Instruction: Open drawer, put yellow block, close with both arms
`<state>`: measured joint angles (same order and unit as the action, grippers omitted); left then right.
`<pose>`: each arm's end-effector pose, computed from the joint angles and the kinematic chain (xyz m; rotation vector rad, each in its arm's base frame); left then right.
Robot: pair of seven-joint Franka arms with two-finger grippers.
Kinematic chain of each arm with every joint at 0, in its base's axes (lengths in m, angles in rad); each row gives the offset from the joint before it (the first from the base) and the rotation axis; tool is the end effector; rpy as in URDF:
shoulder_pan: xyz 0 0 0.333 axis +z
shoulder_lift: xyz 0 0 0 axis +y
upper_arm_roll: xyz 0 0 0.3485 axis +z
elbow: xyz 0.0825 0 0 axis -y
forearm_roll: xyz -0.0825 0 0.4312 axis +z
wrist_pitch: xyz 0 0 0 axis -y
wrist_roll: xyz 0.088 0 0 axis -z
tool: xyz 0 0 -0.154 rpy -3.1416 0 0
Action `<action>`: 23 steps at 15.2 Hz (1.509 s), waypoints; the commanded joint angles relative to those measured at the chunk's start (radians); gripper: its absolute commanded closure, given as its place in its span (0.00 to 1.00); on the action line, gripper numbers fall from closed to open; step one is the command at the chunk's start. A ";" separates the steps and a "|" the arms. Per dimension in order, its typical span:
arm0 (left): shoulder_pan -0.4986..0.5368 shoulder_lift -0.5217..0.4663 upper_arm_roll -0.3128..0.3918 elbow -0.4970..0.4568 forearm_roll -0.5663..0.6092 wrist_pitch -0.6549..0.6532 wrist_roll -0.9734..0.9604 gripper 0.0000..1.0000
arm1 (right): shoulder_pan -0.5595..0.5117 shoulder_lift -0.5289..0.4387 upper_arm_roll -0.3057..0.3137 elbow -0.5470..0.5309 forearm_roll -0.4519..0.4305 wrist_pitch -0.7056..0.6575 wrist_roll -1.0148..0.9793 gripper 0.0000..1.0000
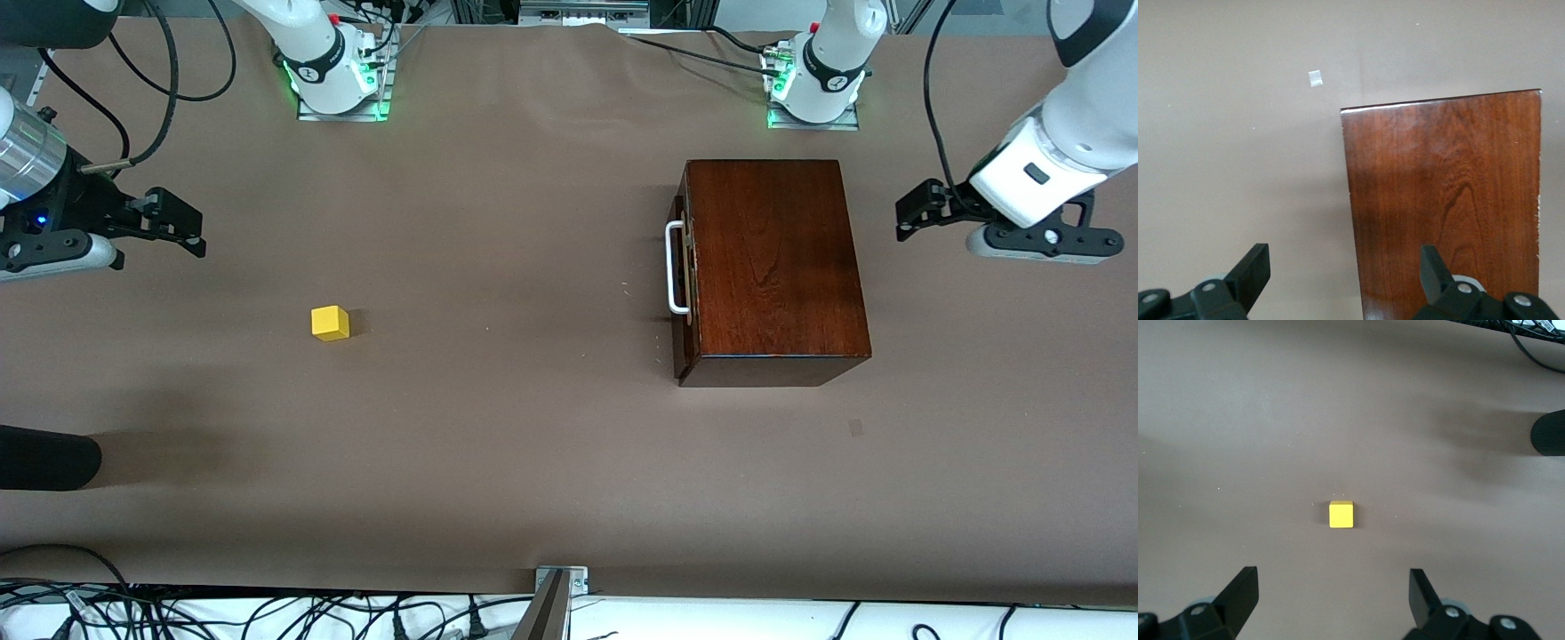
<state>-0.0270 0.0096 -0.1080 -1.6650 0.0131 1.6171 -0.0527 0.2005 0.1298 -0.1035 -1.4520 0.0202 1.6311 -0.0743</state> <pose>0.5971 -0.0789 0.5593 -3.1203 0.1300 0.0876 0.6505 0.0704 0.5966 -3.1217 -0.2688 -0.0782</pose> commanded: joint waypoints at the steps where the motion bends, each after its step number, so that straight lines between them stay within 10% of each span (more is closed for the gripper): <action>1: 0.004 0.016 -0.047 0.057 -0.019 -0.046 -0.009 0.00 | -0.007 -0.009 0.004 -0.004 0.003 0.004 0.010 0.00; 14: 0.001 0.209 -0.430 0.074 -0.002 0.056 -0.417 0.00 | -0.007 -0.009 0.005 -0.004 0.003 0.004 0.010 0.00; 23: -0.221 0.398 -0.438 0.051 0.188 0.145 -0.676 0.00 | -0.007 -0.009 0.004 -0.004 0.003 0.004 0.010 0.00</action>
<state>-0.2195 0.3838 -0.5428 -1.6263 0.1387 1.7653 -0.6767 0.2000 0.1298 -0.1052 -1.4520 0.0202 1.6311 -0.0743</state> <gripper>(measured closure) 0.000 0.000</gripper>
